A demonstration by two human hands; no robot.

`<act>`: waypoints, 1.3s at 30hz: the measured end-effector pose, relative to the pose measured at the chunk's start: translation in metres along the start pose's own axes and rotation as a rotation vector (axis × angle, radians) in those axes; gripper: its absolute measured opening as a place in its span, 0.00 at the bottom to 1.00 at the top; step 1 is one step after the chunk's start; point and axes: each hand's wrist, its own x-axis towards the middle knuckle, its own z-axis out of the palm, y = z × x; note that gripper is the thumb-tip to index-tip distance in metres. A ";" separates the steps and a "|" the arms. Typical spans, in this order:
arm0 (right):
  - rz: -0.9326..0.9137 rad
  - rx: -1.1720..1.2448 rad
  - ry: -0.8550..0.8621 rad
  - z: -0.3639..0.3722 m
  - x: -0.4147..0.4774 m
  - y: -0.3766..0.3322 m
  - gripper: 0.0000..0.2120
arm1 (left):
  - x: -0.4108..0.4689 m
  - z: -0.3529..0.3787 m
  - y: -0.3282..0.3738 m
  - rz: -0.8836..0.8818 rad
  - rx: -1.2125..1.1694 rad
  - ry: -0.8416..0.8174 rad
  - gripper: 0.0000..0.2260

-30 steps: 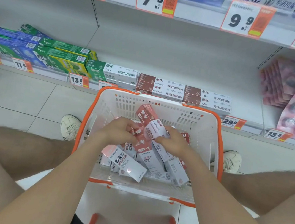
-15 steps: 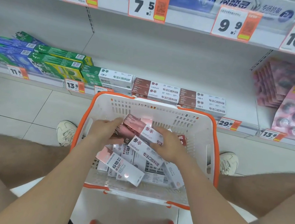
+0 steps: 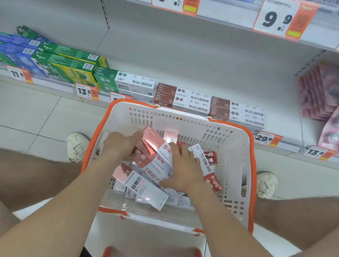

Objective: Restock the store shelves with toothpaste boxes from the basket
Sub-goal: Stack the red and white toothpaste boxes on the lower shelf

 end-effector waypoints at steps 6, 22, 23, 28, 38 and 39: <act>-0.032 0.061 -0.033 -0.005 0.001 0.004 0.60 | -0.001 -0.004 0.000 0.229 0.316 -0.038 0.32; -0.056 0.100 0.431 -0.136 0.000 0.027 0.53 | -0.043 0.003 0.099 0.398 -0.157 -0.058 0.30; -0.042 0.109 0.449 -0.144 0.008 0.033 0.52 | -0.042 0.007 0.104 0.441 -0.134 -0.008 0.29; -0.036 -0.128 0.459 -0.184 0.062 0.065 0.49 | -0.004 0.030 0.118 0.754 0.151 0.241 0.18; -0.062 -0.205 0.306 -0.194 0.181 0.078 0.46 | 0.061 0.066 0.127 0.851 0.566 0.076 0.10; -0.054 -0.203 0.290 -0.192 0.191 0.076 0.47 | 0.065 0.067 0.127 0.830 0.581 0.079 0.10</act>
